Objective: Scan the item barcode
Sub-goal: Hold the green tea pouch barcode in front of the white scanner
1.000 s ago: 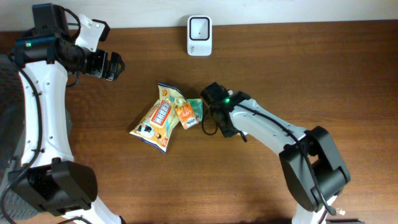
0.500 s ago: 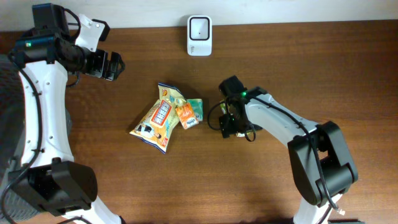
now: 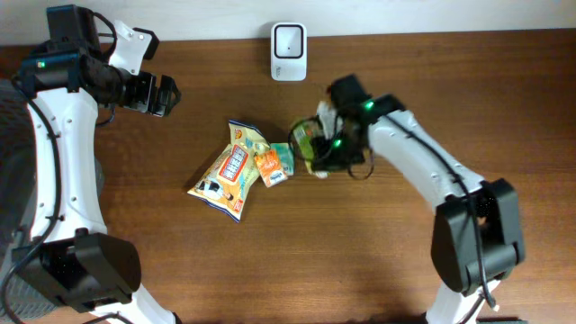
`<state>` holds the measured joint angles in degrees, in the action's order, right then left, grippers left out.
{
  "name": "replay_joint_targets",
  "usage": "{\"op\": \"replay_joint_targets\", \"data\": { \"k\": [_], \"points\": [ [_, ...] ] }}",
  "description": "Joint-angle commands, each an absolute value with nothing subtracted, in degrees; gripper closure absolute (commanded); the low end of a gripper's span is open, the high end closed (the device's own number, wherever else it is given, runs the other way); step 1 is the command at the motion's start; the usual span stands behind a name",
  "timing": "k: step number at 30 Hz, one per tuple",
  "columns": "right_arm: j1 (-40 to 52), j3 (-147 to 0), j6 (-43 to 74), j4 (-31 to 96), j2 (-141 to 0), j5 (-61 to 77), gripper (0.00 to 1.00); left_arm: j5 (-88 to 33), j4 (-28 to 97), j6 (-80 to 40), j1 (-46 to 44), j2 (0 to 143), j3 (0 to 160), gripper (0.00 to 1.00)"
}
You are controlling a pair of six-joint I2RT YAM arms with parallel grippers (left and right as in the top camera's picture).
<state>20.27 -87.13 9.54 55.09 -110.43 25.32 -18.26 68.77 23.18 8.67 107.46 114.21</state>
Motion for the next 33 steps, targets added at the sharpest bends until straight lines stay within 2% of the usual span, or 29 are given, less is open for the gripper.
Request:
{"op": "replay_joint_targets", "data": {
  "k": [1,6,10,15,17,20,21,23,24,25,27,32,33],
  "points": [
    [14.79,-89.69,1.67,55.16,-109.19,52.31,0.95,-19.11,68.66,24.12,8.80,107.02,114.67,0.01],
    [10.81,-93.71,0.84,55.31,-109.19,71.50,0.96,-19.11,68.66,24.12,8.80,107.02,114.67,0.01],
    [10.81,-98.50,2.37,57.36,-109.19,77.36,0.96,-19.11,68.66,24.12,8.80,107.02,114.67,0.01],
    [10.81,-98.61,2.87,57.69,-109.08,73.78,0.96,-19.11,68.66,24.12,8.80,107.02,114.67,0.01],
    [11.27,-101.19,5.48,59.11,-109.01,62.76,0.96,-19.11,68.66,24.12,8.80,107.02,114.67,0.01],
    [14.72,-118.15,8.05,66.52,-109.12,25.54,0.96,-19.11,68.66,24.12,8.80,107.02,114.67,0.01],
    [18.04,-122.52,8.64,64.97,-109.12,1.41,0.96,-19.11,68.66,24.12,8.80,107.02,114.67,0.01],
    [23.33,-122.48,2.35,53.78,-110.37,-25.52,0.96,-19.11,68.66,24.12,8.80,107.02,114.67,0.01],
    [25.45,-122.48,-5.96,45.43,-112.60,-31.99,0.96,-19.11,68.66,24.12,8.80,107.02,114.67,0.01],
    [26.63,-122.48,-15.07,35.99,-115.94,-35.07,0.96,-19.11,68.66,24.12,8.80,107.02,114.67,0.01],
    [26.61,-122.48,-22.48,28.14,-120.03,-35.22,0.96,-19.11,68.66,24.12,8.82,107.02,114.67,0.01],
    [26.55,-122.48,-55.68,-1.58,-138.08,-38.22,0.96,-19.11,68.66,24.12,8.82,107.02,114.67,0.01],
    [26.44,-122.48,-57.21,-5.41,-140.42,-38.22,0.96,-19.11,68.66,24.12,8.80,107.02,114.67,0.01]
  ]
}}
